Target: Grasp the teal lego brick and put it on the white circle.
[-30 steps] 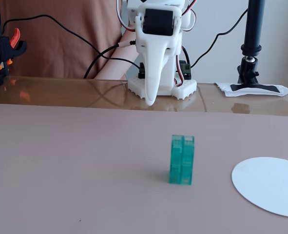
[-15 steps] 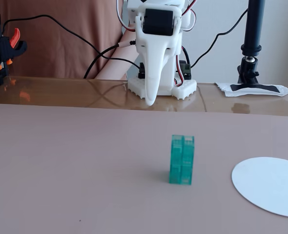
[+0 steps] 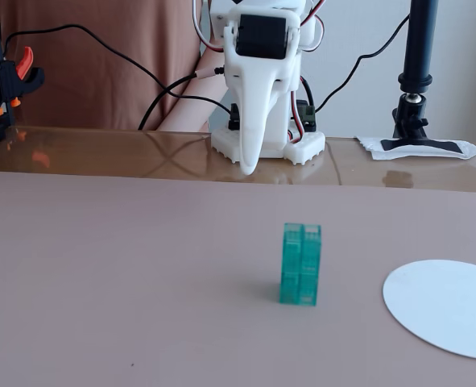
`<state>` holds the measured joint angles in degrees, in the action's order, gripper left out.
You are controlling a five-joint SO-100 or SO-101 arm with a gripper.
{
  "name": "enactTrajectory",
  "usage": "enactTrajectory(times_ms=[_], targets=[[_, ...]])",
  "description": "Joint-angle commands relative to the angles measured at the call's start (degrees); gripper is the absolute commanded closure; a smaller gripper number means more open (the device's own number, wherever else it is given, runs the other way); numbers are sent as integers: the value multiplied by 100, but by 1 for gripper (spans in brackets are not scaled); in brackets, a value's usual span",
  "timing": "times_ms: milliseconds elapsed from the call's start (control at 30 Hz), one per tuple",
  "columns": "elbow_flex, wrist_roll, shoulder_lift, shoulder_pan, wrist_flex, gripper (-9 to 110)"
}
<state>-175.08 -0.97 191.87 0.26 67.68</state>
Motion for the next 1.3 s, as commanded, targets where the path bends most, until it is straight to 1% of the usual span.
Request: enactTrajectory(times_ms=[0,67,167,700,933,1033,1167,1267], targets=[[18,18,35,0,-79,99],[18,18,35,0,-79,99],[18,35,35,0,-79,102],[18,141,35,-79,-79,102],[18,-44,35,-62,-70,102],[44,97,44,-62,-70,102],[334,176,35,-88,-53,102],[721,-105,-272,-439,-141,102]])
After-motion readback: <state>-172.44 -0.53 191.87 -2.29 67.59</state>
